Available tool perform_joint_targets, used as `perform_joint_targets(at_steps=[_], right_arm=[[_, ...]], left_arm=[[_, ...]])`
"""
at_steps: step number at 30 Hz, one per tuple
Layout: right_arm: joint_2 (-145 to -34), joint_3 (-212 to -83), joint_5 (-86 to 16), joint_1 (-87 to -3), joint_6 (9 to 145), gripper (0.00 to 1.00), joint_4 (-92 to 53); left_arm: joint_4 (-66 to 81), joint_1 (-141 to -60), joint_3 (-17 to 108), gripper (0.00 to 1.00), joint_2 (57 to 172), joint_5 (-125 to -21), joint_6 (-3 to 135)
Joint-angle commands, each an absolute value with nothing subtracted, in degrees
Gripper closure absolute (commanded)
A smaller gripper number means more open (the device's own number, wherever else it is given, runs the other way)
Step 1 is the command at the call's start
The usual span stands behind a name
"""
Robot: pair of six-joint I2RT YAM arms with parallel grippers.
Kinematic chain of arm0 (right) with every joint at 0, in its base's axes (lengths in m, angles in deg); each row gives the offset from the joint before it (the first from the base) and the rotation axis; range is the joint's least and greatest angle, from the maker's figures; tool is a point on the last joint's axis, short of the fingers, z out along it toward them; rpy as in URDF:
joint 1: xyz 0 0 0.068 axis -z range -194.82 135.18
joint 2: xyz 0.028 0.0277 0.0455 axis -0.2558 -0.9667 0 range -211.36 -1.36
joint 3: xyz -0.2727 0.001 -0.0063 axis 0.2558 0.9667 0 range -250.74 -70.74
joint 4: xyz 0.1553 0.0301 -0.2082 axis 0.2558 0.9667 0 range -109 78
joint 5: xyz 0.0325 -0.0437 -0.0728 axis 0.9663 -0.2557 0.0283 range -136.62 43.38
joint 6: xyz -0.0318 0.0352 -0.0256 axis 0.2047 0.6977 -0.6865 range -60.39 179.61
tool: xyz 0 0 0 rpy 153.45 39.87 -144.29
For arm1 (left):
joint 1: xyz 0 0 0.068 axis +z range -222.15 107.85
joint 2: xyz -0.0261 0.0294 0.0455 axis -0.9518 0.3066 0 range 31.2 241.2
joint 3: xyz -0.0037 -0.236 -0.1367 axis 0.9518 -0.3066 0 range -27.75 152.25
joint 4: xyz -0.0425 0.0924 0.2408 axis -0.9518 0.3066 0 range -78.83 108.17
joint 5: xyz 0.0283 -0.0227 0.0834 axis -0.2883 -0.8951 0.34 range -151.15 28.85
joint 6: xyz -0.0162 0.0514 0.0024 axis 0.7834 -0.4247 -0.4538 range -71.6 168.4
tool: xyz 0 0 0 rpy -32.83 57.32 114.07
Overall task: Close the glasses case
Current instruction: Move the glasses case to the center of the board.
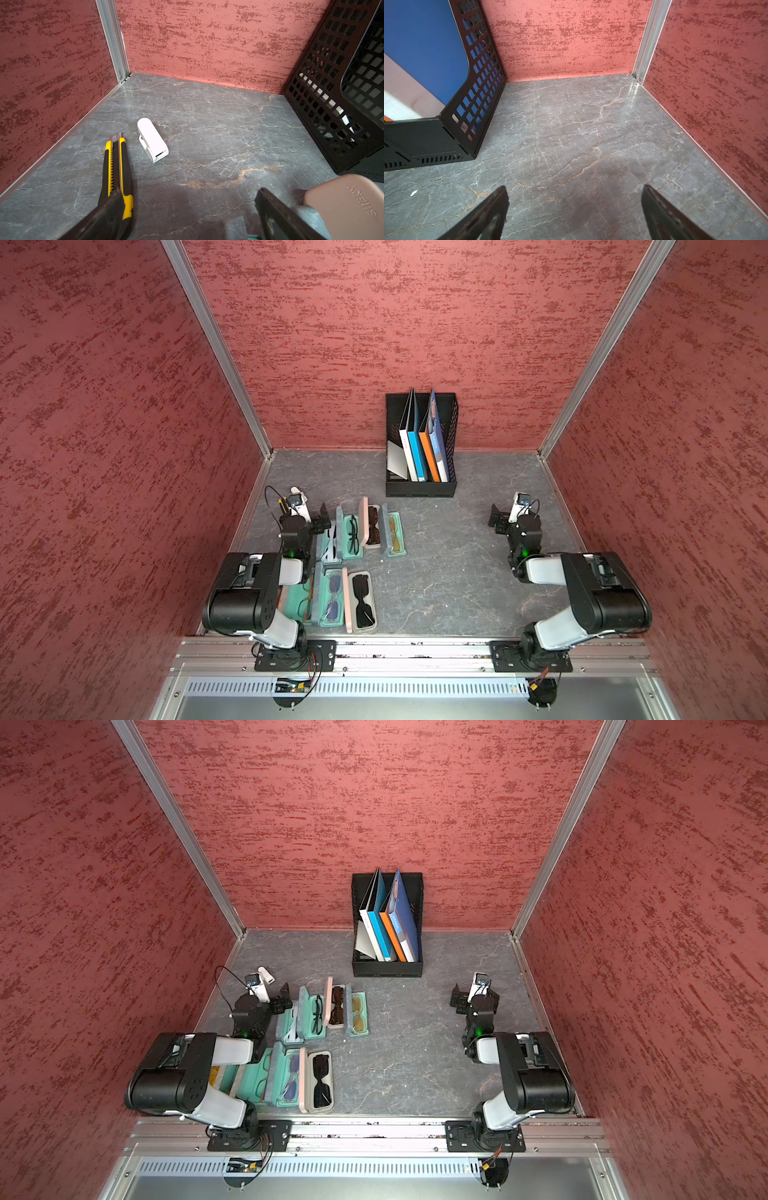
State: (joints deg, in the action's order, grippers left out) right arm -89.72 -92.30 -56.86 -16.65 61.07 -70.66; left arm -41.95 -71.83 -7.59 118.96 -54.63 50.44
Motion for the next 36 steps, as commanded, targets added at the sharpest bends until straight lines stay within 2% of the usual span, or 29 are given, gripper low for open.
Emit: perform_joint_targets(at_steps=[1,8,12,13,15,18,21,23,28,32,36], right_arm=[[-89.67,-92.05,-56.18,-16.84,60.93,0.01,-72.18],[-87.34,-90.8,-57.53,-16.86,61.42,0.01,-72.4],[-85.87,-90.66,-57.75,-17.78,60.19,0.01,-72.0],[-84.23,-91.52,-61.15,-18.86,59.63,0.01,-70.62],[-76.49,-95.31,-66.31,-19.66,60.83,0.01,-57.22],[-69.14,-97.13,-67.34,-19.64,60.72,0.01,-50.2],[-62.24,-101.07,-67.42,-19.72,66.05,0.01,-36.81],[-57.22,-104.48,-64.61,-19.74,70.0,0.01,-25.52],[-47.89,-111.22,-54.08,-21.73,78.14,0.01,-5.42],[-43.04,-113.99,-48.62,-26.98,83.08,0.01,6.69],[-42.59,-113.15,-40.82,-35.92,86.28,0.01,10.19]], left_arm=[[-42.0,-71.87,-6.92,0.0,118.75,-54.2,49.75],[-37.51,-73.31,-5.84,0.0,115.14,-53.6,47.55],[-27.55,-78.48,-2.62,0.0,107.46,-41.15,45.45],[-26.5,-79.69,-2.35,0.0,105.17,-39.1,44.84],[-19.96,-81.43,-0.35,0.0,98.97,-37.68,45.56],[-3.71,-81.89,5.69,0.0,91.23,-37.79,53.33],[7.71,-84.47,9.66,0.0,85.33,-35.98,59.7],[14.62,-88.27,12.04,0.0,81.53,-31.67,62.3],[39.78,-95.93,23.4,0.0,79.62,-36.86,72.31],[54.04,-107.13,28.69,0.0,81.54,-43.2,78.56],[62.19,-120.74,30.84,0.0,82.25,-39.48,85.39]])
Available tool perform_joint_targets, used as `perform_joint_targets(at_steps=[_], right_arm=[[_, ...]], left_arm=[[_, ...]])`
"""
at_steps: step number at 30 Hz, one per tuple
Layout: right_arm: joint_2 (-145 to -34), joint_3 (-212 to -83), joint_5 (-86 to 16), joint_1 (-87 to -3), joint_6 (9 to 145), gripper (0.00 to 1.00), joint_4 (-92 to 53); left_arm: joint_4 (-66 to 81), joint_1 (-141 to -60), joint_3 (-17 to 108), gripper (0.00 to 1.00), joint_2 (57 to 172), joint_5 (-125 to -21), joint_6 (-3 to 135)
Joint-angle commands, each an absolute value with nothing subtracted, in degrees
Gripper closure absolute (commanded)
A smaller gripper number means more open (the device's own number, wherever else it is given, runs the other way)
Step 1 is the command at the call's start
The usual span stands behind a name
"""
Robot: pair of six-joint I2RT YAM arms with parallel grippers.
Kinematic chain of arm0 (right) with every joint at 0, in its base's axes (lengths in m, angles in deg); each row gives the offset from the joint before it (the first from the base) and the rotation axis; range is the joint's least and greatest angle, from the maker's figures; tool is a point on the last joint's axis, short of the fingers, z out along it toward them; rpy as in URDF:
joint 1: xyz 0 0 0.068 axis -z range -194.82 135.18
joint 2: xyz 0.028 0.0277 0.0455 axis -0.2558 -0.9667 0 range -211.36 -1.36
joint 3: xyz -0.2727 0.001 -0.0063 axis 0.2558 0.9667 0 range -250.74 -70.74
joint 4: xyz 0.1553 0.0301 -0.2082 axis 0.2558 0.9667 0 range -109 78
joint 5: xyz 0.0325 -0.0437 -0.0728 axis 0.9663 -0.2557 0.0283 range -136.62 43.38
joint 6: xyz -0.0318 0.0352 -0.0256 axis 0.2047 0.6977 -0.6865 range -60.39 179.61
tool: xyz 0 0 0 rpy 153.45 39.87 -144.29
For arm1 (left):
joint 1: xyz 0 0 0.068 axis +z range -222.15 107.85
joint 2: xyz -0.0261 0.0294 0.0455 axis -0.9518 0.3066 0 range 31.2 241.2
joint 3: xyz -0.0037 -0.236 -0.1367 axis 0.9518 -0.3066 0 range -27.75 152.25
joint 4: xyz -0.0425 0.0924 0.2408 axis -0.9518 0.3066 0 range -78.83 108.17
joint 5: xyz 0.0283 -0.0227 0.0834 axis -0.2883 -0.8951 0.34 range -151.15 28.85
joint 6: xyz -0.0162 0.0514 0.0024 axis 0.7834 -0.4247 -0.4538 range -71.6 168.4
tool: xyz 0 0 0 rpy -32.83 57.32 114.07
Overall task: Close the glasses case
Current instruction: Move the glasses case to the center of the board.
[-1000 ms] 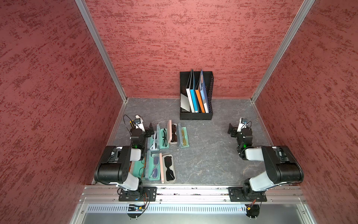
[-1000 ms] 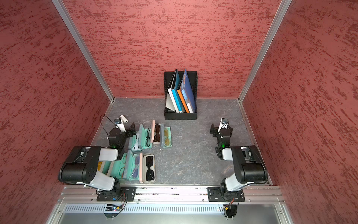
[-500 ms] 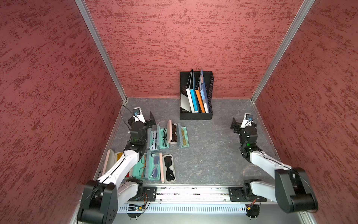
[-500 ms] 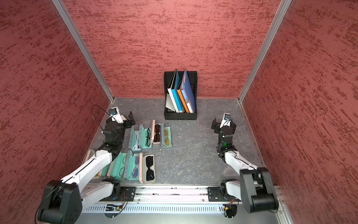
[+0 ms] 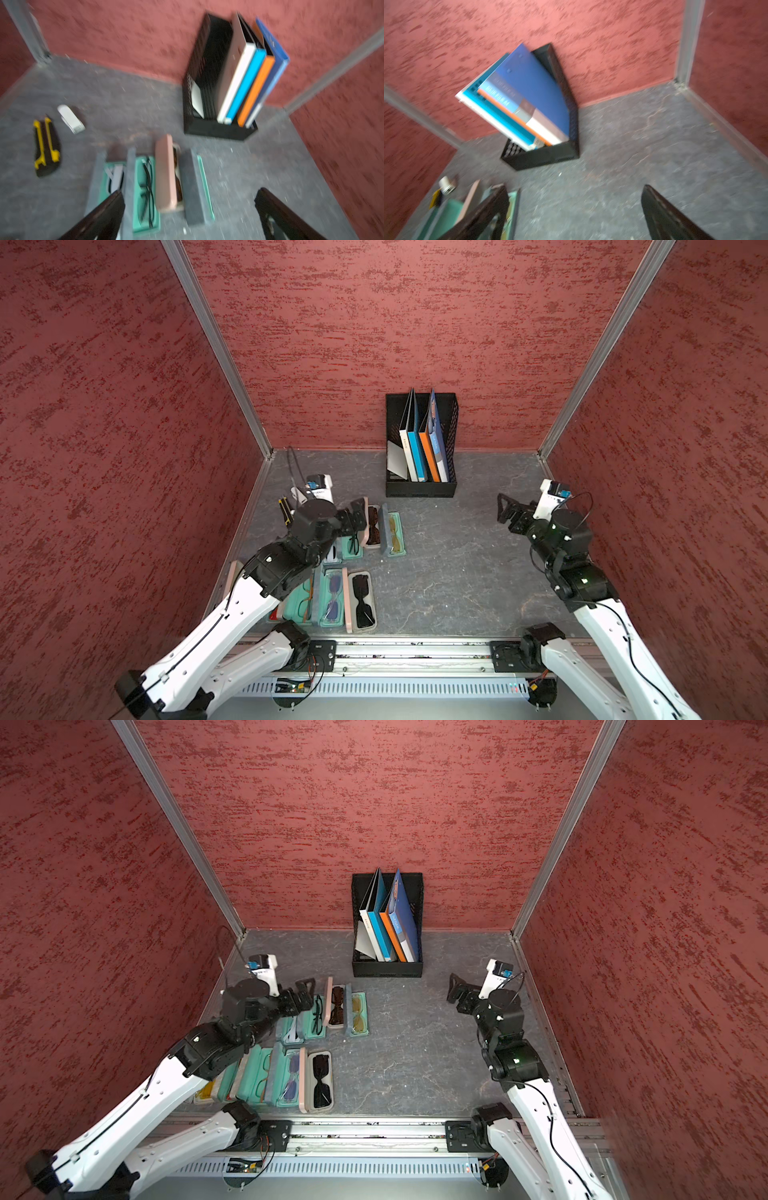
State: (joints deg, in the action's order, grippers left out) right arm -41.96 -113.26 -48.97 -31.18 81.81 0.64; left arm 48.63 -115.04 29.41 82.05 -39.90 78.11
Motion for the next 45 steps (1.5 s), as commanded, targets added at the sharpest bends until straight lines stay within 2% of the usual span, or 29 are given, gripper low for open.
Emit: perform_joint_targets(at_steps=[1,7,11,15,19,24,26,30,36,38,41,45], right_arm=[[-43.64,-113.1,-39.94,-39.08,86.57,0.01,10.47],[-51.83,-115.27,-38.86,-51.95,86.46,0.01,11.2],[-55.73,-116.24,-35.06,-56.56,86.18,0.01,10.02],[-57.98,-115.07,-31.83,-57.82,86.1,0.02,9.18],[-60.75,-114.69,-30.45,-60.88,88.72,0.04,7.4],[-66.48,-113.96,-38.01,-71.82,92.83,0.05,3.21],[-68.15,-113.53,-39.97,-75.8,95.33,0.06,0.26],[-72.71,-115.53,-45.99,-81.12,97.6,0.08,-1.21],[-80.86,-116.71,-46.79,-83.03,101.03,0.21,-6.58],[-83.19,-117.56,-46.56,-83.52,101.61,0.26,-7.84],[-87.22,-119.67,-45.86,-84.14,102.11,0.4,-9.18],[-91.26,-123.13,-45.82,-84.28,101.29,0.48,-9.34]], left_arm=[[63.32,-123.63,31.17,0.0,82.2,-38.2,87.35],[72.33,-134.65,35.4,0.0,87.09,-31.52,98.27],[77.9,-136.62,36.85,0.0,88.31,-31.26,105.58],[83.81,-136.66,35.94,0.0,86.26,-31.16,111.93],[88.37,-137.5,32.75,0.08,82.63,-34.05,116.66],[91.46,-145.06,26.81,0.13,79.78,-35.52,123.42],[90.85,-146.09,25.3,0.14,80.41,-37.33,122.66],[89.92,-146.24,24.57,0.22,82.19,-38.12,118.75],[84.23,-143.31,19.63,0.52,78.09,-41.48,111.31],[82.0,-141.36,17.46,0.55,76.79,-43.04,109.31],[79.06,-139.95,14.17,0.56,75.04,-44.54,108.3],[77.01,-139.56,13.11,0.57,74.84,-44.72,108.23]])
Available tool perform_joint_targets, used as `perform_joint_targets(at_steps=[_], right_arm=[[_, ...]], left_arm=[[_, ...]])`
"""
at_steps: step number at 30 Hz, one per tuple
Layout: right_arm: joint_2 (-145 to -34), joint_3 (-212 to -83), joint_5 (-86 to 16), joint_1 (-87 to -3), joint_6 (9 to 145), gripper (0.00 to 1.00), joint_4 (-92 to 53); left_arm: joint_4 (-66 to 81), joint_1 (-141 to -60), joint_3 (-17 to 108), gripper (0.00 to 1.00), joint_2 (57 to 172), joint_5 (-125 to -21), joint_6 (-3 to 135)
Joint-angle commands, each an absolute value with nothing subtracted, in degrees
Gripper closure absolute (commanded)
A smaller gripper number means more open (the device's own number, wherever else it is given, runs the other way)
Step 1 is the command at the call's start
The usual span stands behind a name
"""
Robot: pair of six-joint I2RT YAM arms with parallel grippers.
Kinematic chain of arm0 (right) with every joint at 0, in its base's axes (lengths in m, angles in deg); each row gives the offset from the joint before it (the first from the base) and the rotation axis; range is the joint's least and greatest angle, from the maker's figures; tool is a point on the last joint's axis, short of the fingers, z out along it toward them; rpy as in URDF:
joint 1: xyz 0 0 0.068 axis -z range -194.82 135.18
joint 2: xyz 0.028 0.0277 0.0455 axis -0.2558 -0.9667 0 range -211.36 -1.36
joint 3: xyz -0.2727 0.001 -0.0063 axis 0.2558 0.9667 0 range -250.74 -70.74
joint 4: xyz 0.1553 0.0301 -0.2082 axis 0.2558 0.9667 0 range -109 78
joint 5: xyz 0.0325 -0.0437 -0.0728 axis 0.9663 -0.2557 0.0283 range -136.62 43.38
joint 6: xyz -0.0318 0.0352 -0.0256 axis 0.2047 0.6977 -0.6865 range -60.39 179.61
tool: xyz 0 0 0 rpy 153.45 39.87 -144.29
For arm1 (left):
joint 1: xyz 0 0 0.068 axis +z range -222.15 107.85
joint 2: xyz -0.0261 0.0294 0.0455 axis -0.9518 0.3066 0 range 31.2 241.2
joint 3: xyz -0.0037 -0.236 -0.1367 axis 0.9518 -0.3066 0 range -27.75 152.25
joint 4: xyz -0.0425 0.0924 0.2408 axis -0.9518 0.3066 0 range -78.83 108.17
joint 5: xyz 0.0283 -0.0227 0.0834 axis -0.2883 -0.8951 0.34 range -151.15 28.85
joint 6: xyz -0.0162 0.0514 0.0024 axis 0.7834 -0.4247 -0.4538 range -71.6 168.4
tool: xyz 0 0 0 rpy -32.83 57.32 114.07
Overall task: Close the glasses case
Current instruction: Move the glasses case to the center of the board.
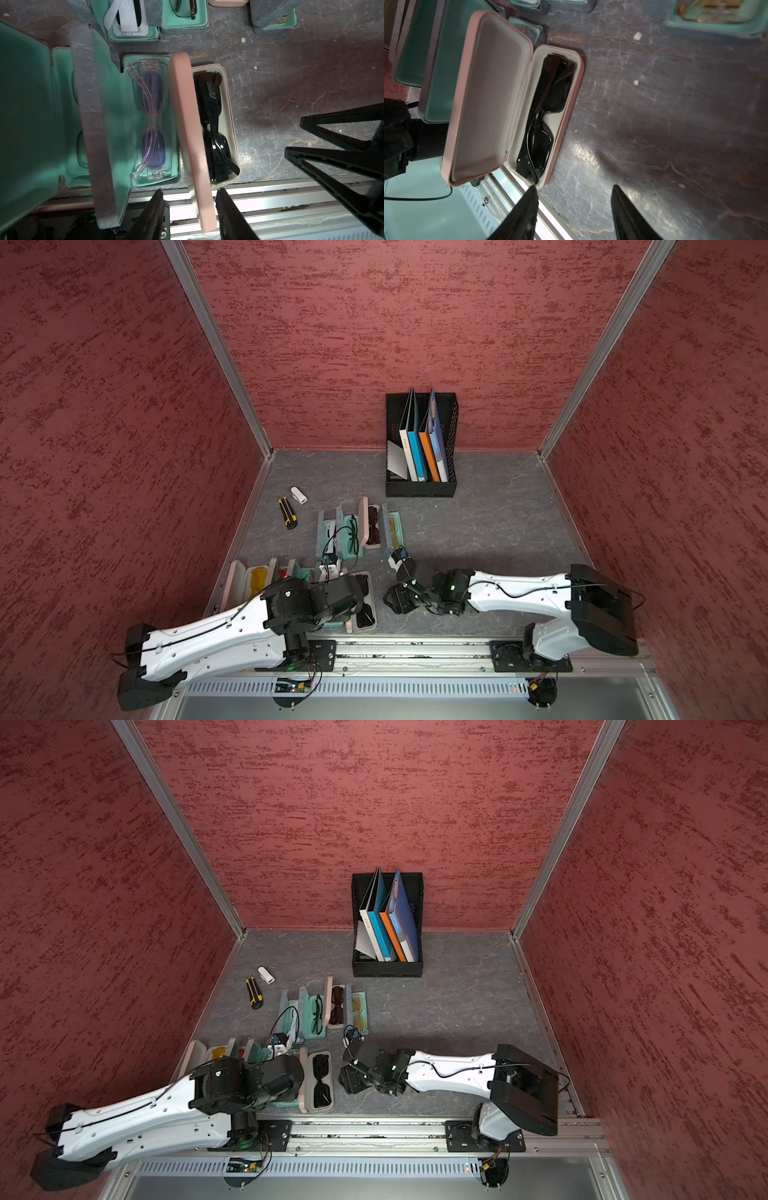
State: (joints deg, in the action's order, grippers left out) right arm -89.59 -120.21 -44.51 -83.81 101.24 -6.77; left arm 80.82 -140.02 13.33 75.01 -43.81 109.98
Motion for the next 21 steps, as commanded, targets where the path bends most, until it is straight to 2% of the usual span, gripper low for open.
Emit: perform_joint_targets(at_steps=[1,11,21], right_arm=[[-92.43,-124.51,-45.31,-84.28,100.87,0.5,-8.89],[-102.6,-129.09,-44.98,-84.26,101.49,0.64,-9.68],[-106.3,-129.29,-44.91,-84.31,102.7,0.66,-12.61]], left_arm=[[76.72,-139.28,13.03,0.56,75.24,-44.84,107.93],[73.97,-138.59,11.73,0.56,76.74,-45.75,107.66],[73.81,-139.33,9.8,0.56,73.51,-45.65,108.86]])
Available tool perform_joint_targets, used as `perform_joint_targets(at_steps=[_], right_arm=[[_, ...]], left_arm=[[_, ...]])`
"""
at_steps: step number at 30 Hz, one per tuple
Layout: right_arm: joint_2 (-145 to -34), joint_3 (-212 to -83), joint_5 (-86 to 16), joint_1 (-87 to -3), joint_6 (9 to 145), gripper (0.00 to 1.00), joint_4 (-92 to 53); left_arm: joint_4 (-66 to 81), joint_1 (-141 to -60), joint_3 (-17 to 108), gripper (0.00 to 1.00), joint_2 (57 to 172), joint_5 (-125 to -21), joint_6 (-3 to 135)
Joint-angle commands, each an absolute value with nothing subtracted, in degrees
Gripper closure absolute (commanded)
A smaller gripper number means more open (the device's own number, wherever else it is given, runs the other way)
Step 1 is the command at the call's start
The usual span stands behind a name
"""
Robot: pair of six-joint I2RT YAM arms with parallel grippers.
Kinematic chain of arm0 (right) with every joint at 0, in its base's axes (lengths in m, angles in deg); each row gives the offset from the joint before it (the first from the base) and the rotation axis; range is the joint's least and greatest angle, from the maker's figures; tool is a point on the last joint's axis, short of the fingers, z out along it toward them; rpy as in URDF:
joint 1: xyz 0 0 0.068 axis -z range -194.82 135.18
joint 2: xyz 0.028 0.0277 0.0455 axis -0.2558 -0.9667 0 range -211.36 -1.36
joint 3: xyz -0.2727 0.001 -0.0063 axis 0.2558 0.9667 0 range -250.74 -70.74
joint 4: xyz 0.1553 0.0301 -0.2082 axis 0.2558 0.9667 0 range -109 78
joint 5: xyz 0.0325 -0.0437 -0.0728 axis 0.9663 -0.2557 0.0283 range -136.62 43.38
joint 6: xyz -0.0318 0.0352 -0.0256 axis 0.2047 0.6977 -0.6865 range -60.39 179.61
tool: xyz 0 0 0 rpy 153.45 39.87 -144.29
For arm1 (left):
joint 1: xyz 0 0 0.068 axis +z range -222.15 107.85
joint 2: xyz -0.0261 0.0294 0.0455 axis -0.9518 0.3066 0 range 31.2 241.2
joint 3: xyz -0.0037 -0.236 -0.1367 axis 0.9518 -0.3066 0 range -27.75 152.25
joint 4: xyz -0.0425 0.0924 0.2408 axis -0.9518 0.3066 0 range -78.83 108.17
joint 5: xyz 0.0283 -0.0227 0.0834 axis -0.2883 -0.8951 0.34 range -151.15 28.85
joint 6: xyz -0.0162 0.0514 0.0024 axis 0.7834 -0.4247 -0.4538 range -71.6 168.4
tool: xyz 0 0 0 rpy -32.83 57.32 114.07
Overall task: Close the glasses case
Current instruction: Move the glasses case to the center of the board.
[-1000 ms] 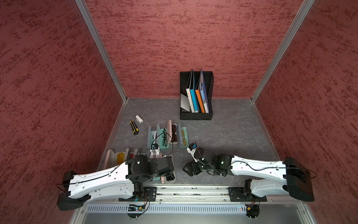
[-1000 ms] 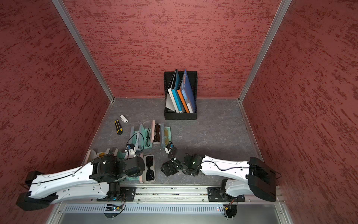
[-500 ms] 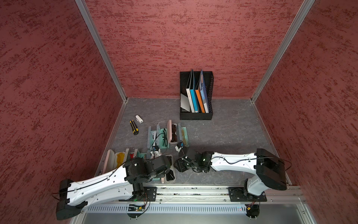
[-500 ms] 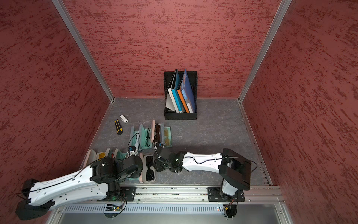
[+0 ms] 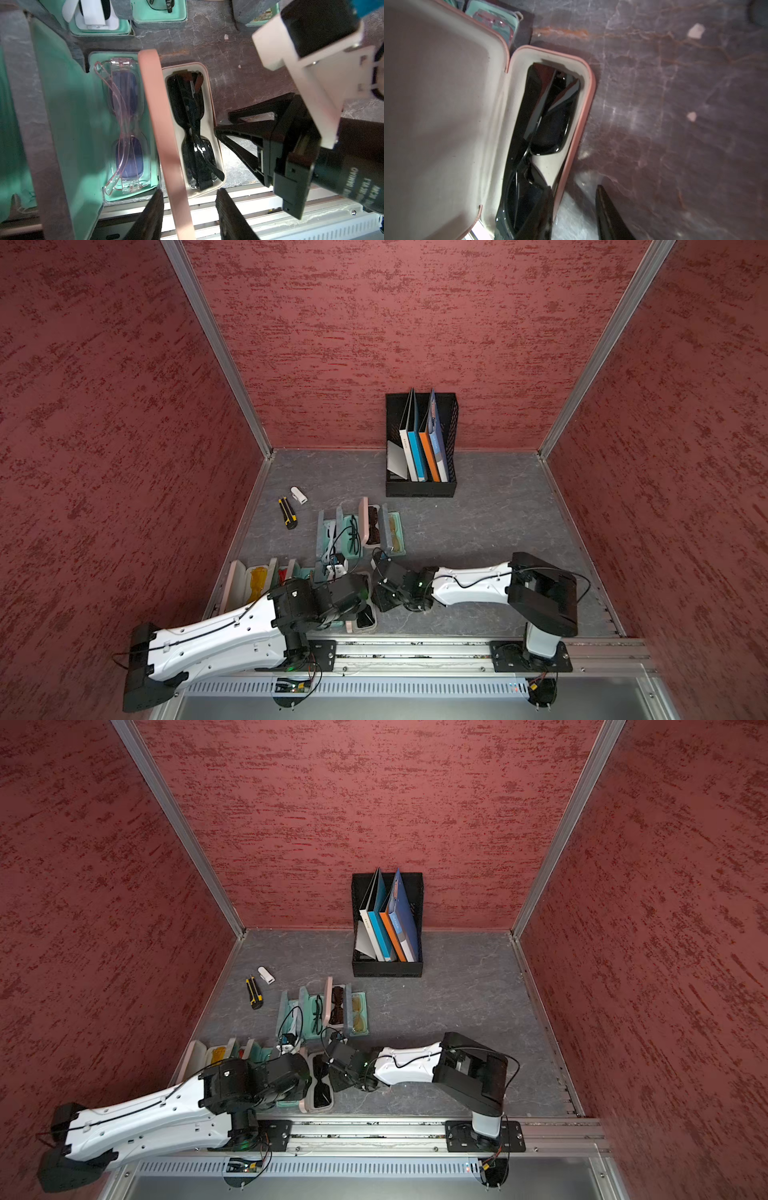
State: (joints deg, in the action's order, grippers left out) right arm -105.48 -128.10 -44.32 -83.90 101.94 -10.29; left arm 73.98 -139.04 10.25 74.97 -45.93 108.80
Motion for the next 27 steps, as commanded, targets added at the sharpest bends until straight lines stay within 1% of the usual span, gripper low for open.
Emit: perform_joint_targets(at_steps=[1,10,18,21,23,27], right_arm=[[-106.21,-129.14,-44.95,-84.34,102.79,0.66,-12.94],[-108.24,-130.56,-45.81,-84.47,103.02,0.67,-11.56],[-108.85,-130.41,-49.08,-84.78,104.41,0.78,-10.47],[-108.39,-129.52,-50.21,-85.09,105.65,0.86,-10.81],[-107.88,-128.63,-52.28,-85.85,106.87,0.86,-11.79],[-108.23,-128.1,-53.32,-86.45,108.15,0.87,-12.75]], left_arm=[[74.0,-139.43,9.79,0.56,73.1,-45.51,108.94],[73.52,-139.56,8.72,0.57,72.33,-45.59,109.19],[74.02,-139.99,9.54,0.58,72.07,-44.89,109.07],[73.93,-140.15,9.64,0.58,72.07,-44.74,108.87],[73.73,-140.26,9.61,0.58,72.13,-44.5,108.78],[72.62,-140.35,9.42,0.58,72.3,-44.63,108.29]])
